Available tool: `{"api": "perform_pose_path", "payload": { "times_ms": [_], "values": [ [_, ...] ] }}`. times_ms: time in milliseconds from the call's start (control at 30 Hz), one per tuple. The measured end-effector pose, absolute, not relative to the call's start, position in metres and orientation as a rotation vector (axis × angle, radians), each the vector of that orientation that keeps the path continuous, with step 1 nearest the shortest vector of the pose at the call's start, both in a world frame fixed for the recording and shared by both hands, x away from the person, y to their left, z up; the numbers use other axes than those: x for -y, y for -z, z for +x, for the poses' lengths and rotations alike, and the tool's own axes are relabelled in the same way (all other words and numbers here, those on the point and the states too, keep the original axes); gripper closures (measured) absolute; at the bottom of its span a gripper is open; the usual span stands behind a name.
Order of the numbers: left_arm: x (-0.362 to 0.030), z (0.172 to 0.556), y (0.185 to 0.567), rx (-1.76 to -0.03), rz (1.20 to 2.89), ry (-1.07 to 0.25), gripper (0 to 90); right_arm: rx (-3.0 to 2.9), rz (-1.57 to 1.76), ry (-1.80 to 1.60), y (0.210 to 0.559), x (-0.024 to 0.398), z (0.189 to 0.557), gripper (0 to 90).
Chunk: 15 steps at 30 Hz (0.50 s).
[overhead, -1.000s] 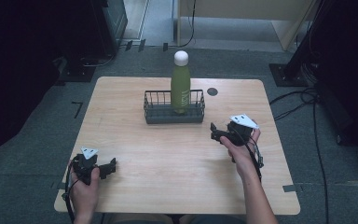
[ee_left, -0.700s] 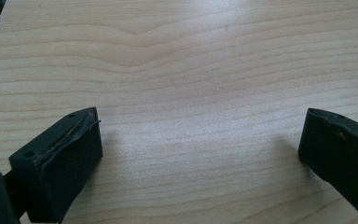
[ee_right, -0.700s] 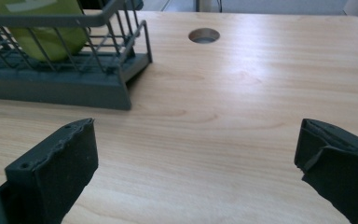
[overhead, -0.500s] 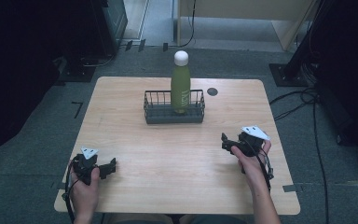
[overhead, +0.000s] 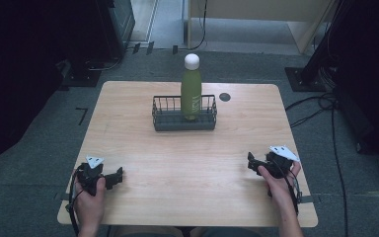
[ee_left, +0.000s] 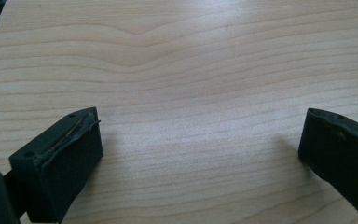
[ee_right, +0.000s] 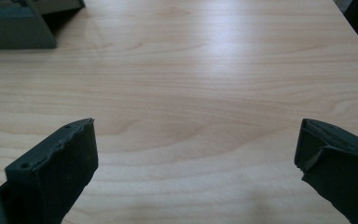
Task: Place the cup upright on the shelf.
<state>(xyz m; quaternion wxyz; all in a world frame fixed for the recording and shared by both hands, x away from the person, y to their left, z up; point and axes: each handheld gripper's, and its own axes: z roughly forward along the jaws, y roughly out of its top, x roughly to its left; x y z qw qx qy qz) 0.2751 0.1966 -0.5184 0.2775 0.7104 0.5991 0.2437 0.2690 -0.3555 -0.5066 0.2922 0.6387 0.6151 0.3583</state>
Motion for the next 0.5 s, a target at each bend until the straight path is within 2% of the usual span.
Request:
{"api": "perform_pose_path", "payload": {
  "times_ms": [500],
  "values": [
    [-0.197,0.275,0.518,-1.608,1.907,-0.654,0.0,-1.627,1.756,-0.813,0.524,0.383,0.246,0.0]
  ]
}}
